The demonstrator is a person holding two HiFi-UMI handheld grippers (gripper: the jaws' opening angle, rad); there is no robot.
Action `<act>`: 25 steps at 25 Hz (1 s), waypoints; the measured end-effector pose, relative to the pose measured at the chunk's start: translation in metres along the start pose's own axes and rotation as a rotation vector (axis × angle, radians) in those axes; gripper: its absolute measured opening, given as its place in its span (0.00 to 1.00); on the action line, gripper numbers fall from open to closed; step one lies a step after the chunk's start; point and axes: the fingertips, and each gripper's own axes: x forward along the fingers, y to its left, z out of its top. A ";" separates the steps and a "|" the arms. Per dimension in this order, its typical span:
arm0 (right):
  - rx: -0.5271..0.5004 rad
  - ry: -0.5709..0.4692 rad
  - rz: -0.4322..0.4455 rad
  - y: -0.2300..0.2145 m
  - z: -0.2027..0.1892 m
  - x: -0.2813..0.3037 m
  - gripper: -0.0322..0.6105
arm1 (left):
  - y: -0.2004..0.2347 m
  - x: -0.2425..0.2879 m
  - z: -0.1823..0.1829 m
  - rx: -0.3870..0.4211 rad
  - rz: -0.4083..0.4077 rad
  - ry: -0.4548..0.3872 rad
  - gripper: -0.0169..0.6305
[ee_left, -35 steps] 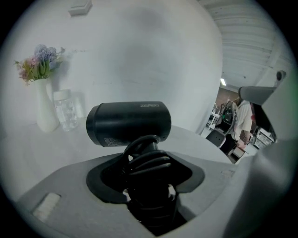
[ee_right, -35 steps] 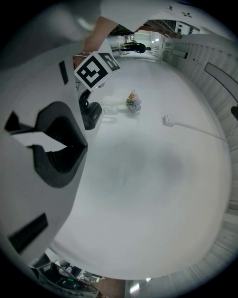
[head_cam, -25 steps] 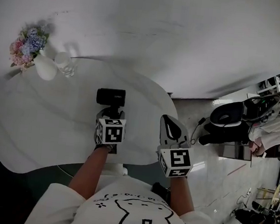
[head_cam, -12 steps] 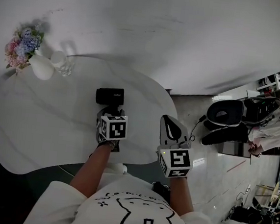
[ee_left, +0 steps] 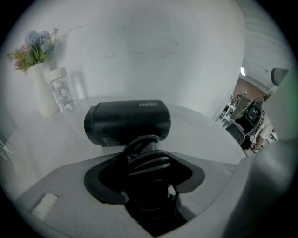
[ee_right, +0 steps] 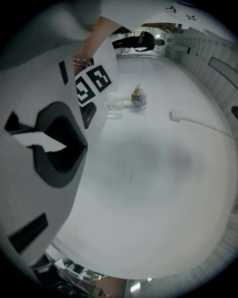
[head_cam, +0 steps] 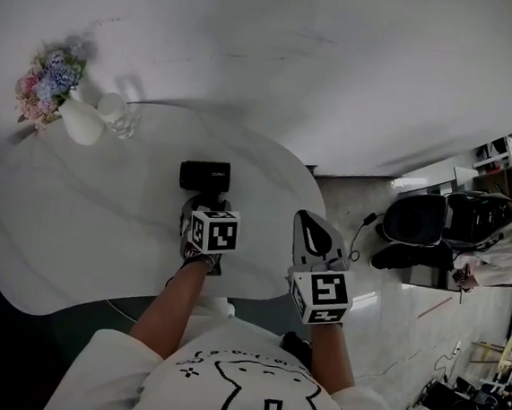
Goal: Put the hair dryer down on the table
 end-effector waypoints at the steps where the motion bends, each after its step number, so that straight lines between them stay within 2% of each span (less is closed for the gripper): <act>1: -0.001 0.000 0.002 0.001 0.000 -0.001 0.05 | -0.001 0.000 0.000 0.000 -0.002 0.001 0.41; 3: -0.004 -0.003 0.004 0.002 0.001 -0.003 0.05 | -0.003 0.000 0.000 0.005 -0.021 0.001 0.41; 6: -0.008 -0.008 0.003 0.004 0.003 -0.007 0.05 | -0.010 -0.001 0.000 0.015 -0.063 0.003 0.52; 9: -0.011 -0.010 0.000 0.006 0.003 -0.014 0.05 | -0.008 -0.007 0.004 0.013 -0.042 -0.019 0.58; 18: -0.012 -0.030 0.000 0.017 0.000 -0.031 0.05 | -0.003 -0.030 0.004 0.013 -0.031 -0.067 0.59; 25: -0.009 -0.074 0.027 0.024 0.006 -0.058 0.05 | 0.004 -0.073 0.000 -0.015 0.005 -0.124 0.59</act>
